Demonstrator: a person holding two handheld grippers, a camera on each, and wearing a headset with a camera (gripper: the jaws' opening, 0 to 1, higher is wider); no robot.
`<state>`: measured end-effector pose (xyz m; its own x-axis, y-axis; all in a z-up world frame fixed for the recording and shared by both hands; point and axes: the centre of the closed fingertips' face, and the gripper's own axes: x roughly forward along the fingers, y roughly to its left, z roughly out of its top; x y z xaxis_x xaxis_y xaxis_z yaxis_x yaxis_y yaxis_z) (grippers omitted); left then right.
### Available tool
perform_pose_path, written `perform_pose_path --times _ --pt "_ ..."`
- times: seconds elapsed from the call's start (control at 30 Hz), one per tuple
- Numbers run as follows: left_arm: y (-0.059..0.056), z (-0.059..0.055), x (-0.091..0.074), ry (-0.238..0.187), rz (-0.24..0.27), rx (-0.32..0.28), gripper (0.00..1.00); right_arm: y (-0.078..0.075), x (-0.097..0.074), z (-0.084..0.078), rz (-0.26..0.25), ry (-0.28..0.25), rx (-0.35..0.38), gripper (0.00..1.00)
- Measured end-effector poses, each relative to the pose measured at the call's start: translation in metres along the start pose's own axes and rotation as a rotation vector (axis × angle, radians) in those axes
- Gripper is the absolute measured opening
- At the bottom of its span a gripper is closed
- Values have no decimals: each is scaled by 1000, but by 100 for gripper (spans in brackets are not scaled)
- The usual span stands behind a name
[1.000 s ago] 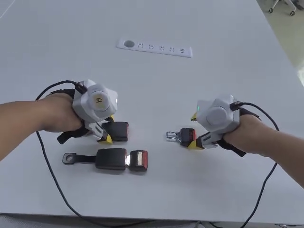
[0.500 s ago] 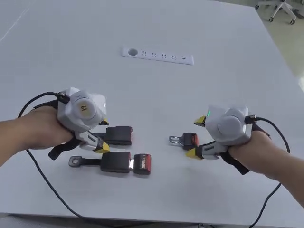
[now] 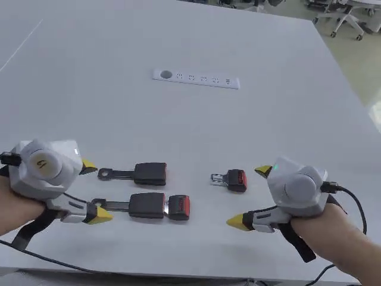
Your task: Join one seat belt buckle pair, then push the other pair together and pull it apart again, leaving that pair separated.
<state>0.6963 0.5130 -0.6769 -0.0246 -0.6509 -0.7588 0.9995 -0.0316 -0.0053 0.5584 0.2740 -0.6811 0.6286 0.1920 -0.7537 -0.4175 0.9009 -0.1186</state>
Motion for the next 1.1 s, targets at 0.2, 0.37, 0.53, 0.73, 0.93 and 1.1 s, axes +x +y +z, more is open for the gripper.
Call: perform_pose_path --times 0.2,0.37,0.53,0.73,0.93,1.1 --pt "4 -3 -21 -54 39 -85 83 4 -12 -2 -23 -27 52 87" --pt "3 -7 -28 -71 73 -116 96 12 -19 -4 -29 -56 80 94" --pt "0 -21 -31 -40 108 -117 100 18 -23 4 -45 -116 63 100" --pt "-3 -27 -37 -58 104 -169 100 14 -27 0 -65 -108 62 100" --pt "-4 -25 -40 -91 120 -177 100 10 -33 -2 -87 -117 94 100" --pt "0 -21 -41 -120 140 -192 100 11 -34 -1 -89 -128 111 100"
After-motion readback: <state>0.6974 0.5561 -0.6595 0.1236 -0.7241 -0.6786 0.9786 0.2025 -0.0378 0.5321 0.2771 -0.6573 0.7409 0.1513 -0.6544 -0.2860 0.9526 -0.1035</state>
